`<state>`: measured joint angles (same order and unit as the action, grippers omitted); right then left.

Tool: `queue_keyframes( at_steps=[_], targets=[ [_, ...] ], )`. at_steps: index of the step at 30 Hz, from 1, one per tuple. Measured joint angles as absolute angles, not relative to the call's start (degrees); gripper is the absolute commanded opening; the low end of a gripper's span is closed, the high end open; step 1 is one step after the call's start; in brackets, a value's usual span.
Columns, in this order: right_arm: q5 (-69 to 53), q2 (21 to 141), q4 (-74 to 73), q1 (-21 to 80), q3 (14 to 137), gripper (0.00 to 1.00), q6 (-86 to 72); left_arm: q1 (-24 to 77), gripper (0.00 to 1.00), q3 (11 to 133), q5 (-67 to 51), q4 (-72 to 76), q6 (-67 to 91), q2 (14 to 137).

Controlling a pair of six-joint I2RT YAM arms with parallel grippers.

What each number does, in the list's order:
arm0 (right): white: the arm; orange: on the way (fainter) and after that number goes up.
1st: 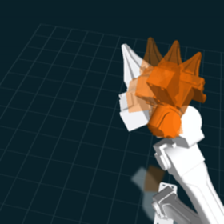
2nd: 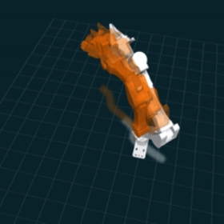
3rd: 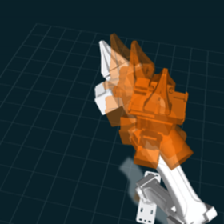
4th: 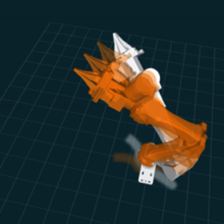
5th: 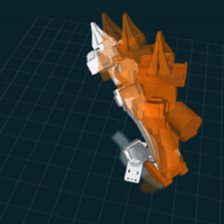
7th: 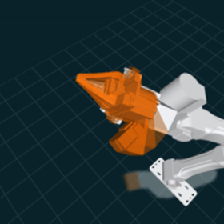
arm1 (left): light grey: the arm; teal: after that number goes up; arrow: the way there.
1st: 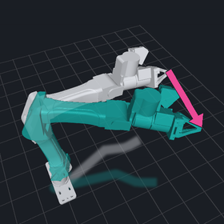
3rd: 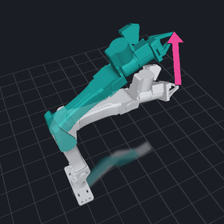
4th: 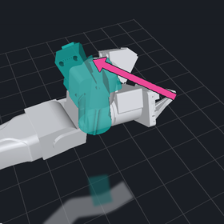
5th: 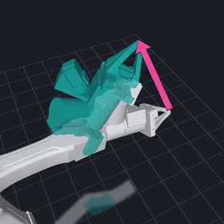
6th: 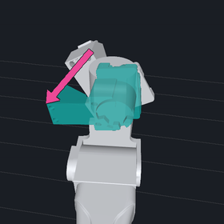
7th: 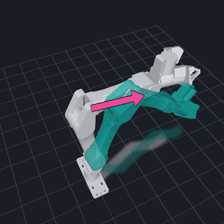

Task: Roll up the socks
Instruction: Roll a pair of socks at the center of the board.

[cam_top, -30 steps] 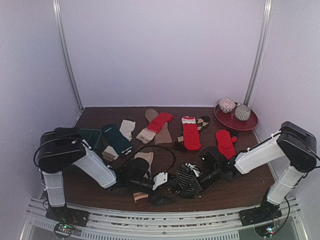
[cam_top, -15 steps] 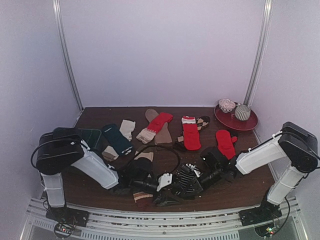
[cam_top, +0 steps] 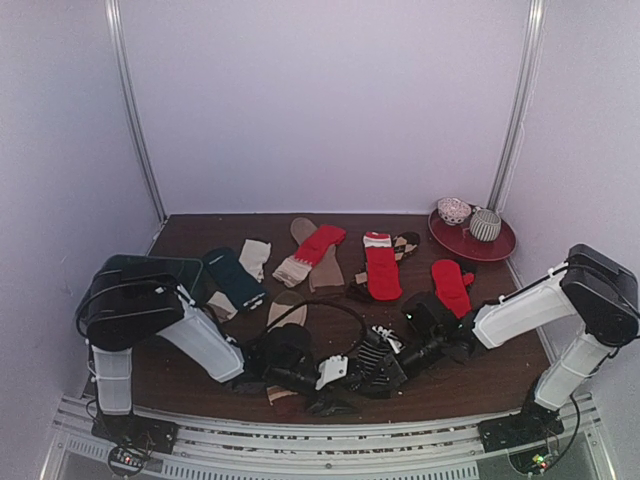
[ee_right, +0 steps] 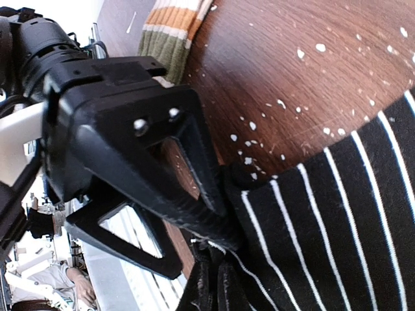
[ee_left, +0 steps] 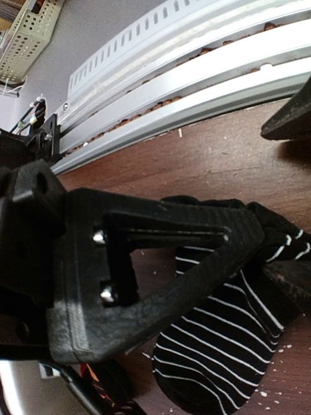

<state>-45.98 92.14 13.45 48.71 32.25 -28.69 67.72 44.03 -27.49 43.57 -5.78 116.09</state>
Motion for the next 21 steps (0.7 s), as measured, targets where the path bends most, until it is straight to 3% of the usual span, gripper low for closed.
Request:
queue_keyframes(
  at_steps=[5,10,13,21],
  targets=[
    [-45.98,91.26,13.34,48.71,32.25,0.00,-28.69,67.72,0.36,44.03,-26.22,43.20,-5.43,116.29],
    [-45.98,91.18,13.15,48.73,32.25,0.00,-28.64,67.72,0.00,44.05,-24.73,42.89,-4.78,116.29],
    [-45.87,91.18,12.93,48.73,32.25,0.02,-28.49,67.66,0.00,44.05,-24.21,42.92,-4.27,116.29],
    [-39.59,89.17,11.14,48.71,32.25,0.41,-25.74,67.66,0.00,44.01,-24.25,42.74,-1.93,116.27]
  ],
)
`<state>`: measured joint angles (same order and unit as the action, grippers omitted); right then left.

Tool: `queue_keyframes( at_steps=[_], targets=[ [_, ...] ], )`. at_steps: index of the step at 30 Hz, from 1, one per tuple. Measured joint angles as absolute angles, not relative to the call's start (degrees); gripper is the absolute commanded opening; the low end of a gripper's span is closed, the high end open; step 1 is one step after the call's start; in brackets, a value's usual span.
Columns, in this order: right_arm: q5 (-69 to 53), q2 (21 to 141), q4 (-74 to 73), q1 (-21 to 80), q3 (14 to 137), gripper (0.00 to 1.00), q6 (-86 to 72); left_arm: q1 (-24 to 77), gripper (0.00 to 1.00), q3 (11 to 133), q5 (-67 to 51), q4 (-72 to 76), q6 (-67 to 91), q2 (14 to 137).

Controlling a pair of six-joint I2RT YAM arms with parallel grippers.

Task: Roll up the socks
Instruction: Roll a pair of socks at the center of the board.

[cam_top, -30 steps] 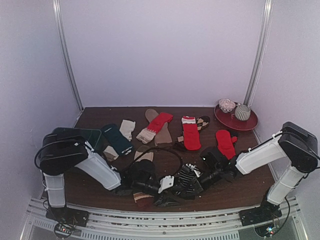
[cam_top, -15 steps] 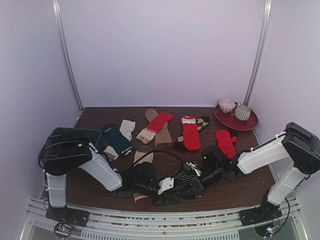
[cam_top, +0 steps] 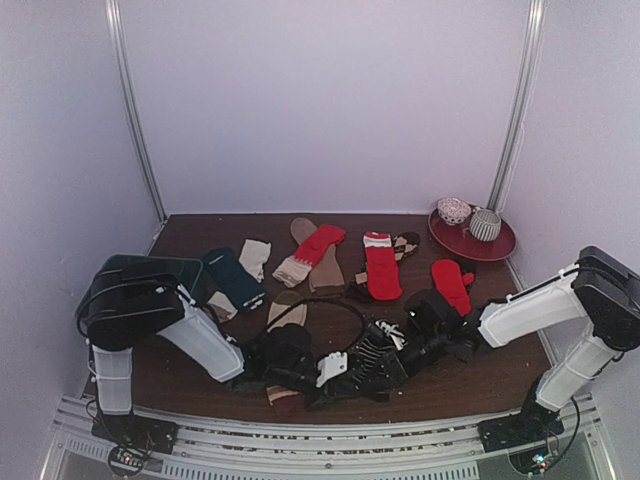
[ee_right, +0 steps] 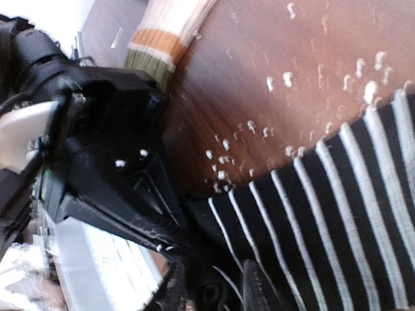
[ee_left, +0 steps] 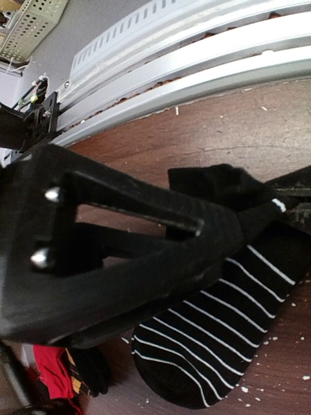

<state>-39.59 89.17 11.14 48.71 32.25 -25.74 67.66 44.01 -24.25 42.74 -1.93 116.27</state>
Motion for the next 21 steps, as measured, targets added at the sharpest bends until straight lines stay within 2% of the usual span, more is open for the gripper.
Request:
queue_keyframes(
  at_steps=[6,11,15,21],
  targets=[
    [-28.29,75.24,11.31,50.26,28.97,0.51,-20.10,67.46,0.00,44.05,-24.43,42.02,1.93,116.07],
    [-16.75,65.84,16.38,59.07,22.31,0.54,-15.11,67.11,0.00,44.23,-24.64,41.28,4.64,115.92],
    [-10.72,65.63,19.77,62.57,18.13,0.55,-12.38,67.07,0.00,44.40,-24.71,40.86,5.96,115.92],
    [-5.45,71.79,24.21,66.61,17.52,0.56,-9.06,67.07,0.00,44.58,-24.99,40.60,6.76,115.92]
  ],
)
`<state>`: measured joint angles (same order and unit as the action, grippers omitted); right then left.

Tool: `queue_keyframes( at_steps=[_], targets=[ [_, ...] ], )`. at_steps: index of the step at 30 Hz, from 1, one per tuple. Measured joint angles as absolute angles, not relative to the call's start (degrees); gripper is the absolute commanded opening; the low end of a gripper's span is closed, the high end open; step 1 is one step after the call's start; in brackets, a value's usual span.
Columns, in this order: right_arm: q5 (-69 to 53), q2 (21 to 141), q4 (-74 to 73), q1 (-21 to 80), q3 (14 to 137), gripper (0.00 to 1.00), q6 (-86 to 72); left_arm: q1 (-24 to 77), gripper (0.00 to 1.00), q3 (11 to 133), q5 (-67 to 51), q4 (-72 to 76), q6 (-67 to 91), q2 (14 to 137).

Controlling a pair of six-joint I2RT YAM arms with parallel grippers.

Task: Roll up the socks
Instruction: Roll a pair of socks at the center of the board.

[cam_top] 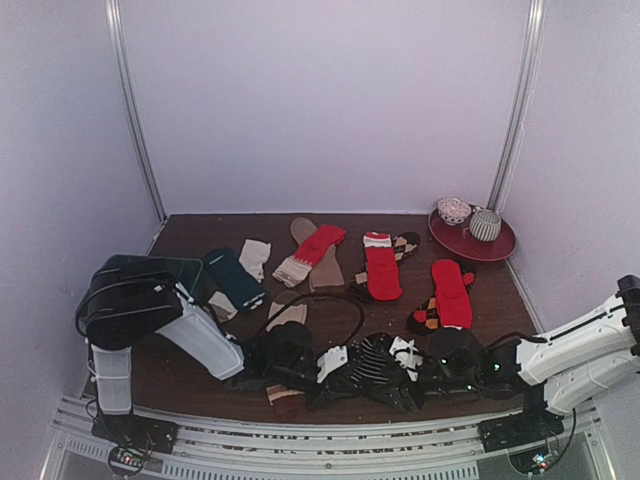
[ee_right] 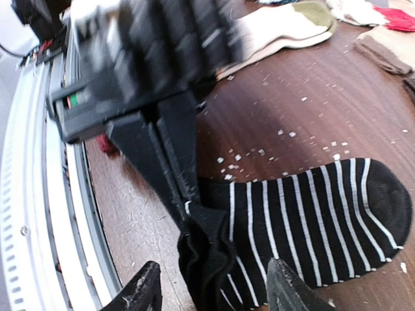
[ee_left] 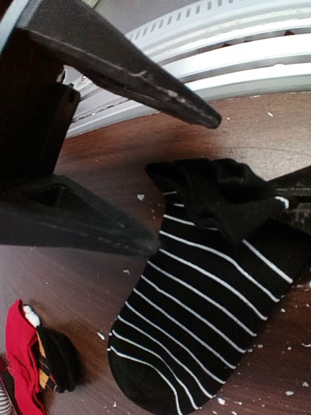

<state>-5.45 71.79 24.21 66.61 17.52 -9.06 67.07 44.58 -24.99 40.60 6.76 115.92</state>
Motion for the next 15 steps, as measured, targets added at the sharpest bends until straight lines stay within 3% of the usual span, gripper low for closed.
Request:
queue_keyframes(
  at_steps=[7,9,11,13,15],
  targets=[
    [-2.94,78.08,26.81,69.89,18.96,0.55,-7.29,66.81,0.00,44.69,-25.39,40.38,7.05,115.94],
    [-2.15,79.33,27.22,70.39,19.29,0.51,-7.22,66.78,0.00,44.69,-25.45,40.36,7.05,115.94],
    [-1.34,80.47,27.81,70.78,19.29,0.35,-7.25,66.76,0.00,44.69,-25.50,40.36,7.05,115.94],
    [-0.16,81.30,28.38,70.98,19.38,0.12,-7.66,66.67,0.00,44.71,-25.58,40.29,7.31,115.96],
    [1.32,82.04,28.71,71.02,19.73,0.00,-8.36,66.43,0.00,44.71,-25.89,40.16,7.77,115.96]
  ],
)
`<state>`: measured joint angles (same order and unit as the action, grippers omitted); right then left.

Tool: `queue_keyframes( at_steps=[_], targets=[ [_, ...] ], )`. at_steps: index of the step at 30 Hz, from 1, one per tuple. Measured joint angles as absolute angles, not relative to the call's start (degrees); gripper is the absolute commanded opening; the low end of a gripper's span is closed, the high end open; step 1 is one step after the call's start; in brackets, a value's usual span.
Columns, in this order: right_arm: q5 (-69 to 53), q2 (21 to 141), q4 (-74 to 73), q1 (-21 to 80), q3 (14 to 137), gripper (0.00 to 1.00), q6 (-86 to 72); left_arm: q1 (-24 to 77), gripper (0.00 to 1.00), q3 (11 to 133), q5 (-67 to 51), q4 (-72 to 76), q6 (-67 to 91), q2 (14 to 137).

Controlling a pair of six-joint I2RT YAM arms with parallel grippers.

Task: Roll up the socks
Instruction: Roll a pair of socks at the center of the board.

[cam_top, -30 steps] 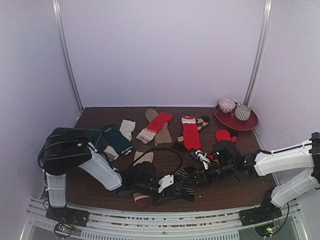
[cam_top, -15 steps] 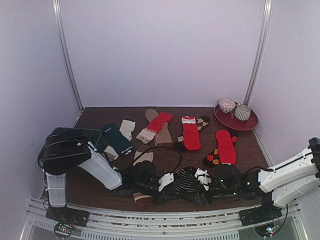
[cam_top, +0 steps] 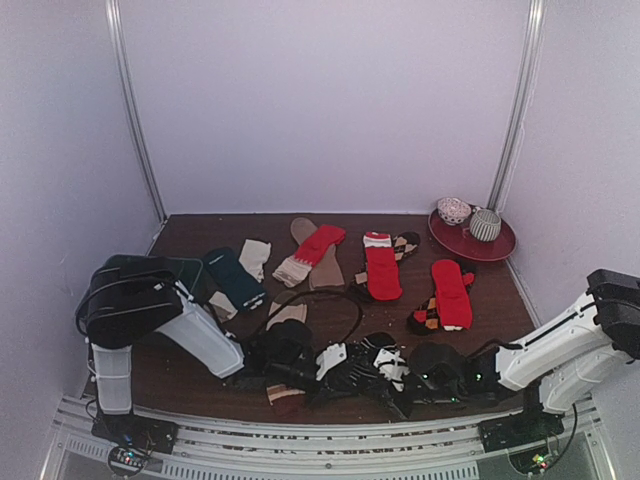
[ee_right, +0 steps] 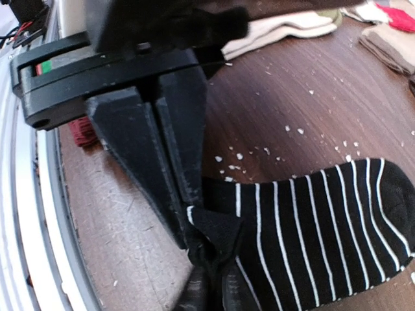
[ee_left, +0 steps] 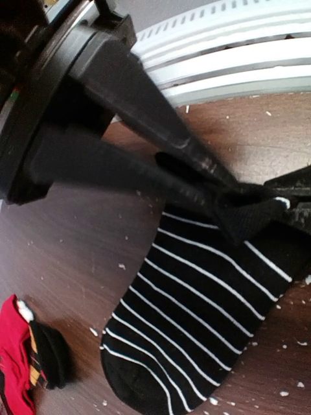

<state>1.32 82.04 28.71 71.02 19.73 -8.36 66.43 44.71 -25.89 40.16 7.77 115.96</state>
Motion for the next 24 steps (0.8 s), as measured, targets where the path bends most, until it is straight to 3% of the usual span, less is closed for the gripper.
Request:
queue_keyframes(
  at_steps=[3,7,9,17,24],
  targets=[
    [2.94,82.72,29.15,71.18,20.03,0.00,-9.80,66.24,0.05,44.71,-25.91,40.16,8.40,115.96],
    [2.83,82.72,29.26,71.05,20.03,0.00,-13.52,66.15,0.38,44.56,-25.45,40.49,8.54,115.79],
    [1.52,82.89,29.43,70.32,20.08,0.00,-15.53,66.08,0.46,43.86,-24.62,40.49,8.36,114.91],
    [-7.68,85.17,28.84,64.01,20.69,0.00,-26.87,66.26,0.58,39.70,-22.13,38.63,3.66,108.73],
    [-21.61,87.66,31.40,57.36,20.78,0.00,-34.76,66.26,0.53,40.16,-22.98,40.58,-1.85,107.42]
  ],
)
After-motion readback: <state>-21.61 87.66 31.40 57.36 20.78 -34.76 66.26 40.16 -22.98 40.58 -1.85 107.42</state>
